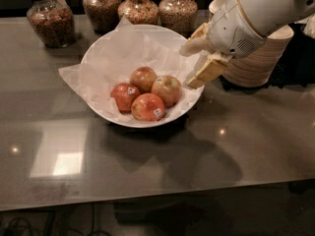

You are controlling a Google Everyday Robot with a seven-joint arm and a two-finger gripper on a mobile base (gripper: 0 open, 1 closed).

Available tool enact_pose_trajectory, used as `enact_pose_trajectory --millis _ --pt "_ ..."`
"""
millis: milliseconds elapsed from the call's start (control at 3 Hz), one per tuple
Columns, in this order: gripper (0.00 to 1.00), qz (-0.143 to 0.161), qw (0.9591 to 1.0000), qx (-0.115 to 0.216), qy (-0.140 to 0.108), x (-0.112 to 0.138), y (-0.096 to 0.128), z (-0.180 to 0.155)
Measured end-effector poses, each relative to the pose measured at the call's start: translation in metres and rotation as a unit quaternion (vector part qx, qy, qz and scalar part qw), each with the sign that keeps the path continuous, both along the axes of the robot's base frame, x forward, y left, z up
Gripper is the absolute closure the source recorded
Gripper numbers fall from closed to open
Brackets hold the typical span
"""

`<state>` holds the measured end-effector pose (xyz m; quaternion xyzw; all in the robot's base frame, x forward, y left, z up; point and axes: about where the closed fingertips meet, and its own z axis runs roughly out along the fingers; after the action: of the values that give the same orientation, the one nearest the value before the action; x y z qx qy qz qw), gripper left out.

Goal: Pick apple from white bowl

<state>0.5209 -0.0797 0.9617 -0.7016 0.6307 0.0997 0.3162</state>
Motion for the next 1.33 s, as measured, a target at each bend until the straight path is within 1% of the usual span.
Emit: enact_pose_trajectory --millis 333,667,1333 --pt "0.33 0.016 0.9999 0.005 0.001 0.003 0.006 -0.003" --pt "0.27 0.032 0.9994 0.006 0.013 0.012 0.013 -0.016" --pt "0.32 0.061 0.9973 -0.001 0.04 0.034 0.029 -0.051"
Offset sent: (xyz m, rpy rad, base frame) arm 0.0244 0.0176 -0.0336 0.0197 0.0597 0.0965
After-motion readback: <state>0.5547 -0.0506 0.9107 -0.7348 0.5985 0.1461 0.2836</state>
